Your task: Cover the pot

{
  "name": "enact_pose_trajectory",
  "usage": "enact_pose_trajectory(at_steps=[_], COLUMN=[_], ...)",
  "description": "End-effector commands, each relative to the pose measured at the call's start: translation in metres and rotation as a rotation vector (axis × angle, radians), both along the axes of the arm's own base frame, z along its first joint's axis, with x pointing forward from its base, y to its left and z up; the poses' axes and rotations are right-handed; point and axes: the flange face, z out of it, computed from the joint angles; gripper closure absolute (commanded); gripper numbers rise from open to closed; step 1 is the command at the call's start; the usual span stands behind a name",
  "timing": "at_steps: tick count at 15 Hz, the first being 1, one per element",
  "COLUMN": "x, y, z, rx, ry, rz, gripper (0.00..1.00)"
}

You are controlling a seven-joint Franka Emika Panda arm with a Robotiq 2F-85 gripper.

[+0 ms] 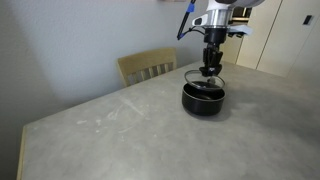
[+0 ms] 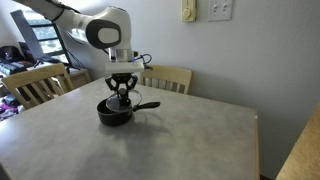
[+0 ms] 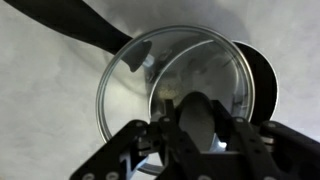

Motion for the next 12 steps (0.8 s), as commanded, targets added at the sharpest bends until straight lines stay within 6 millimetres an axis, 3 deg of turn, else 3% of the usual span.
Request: enact_pose_trajectory(at_steps=[1, 12], x=[0.003, -0.012], y=[0.005, 0.033], z=[0.001, -0.009], rx=[-0.009, -0.009], ry=[-0.003, 0.022], rz=[0.024, 0.072], gripper=[0.86, 0.86])
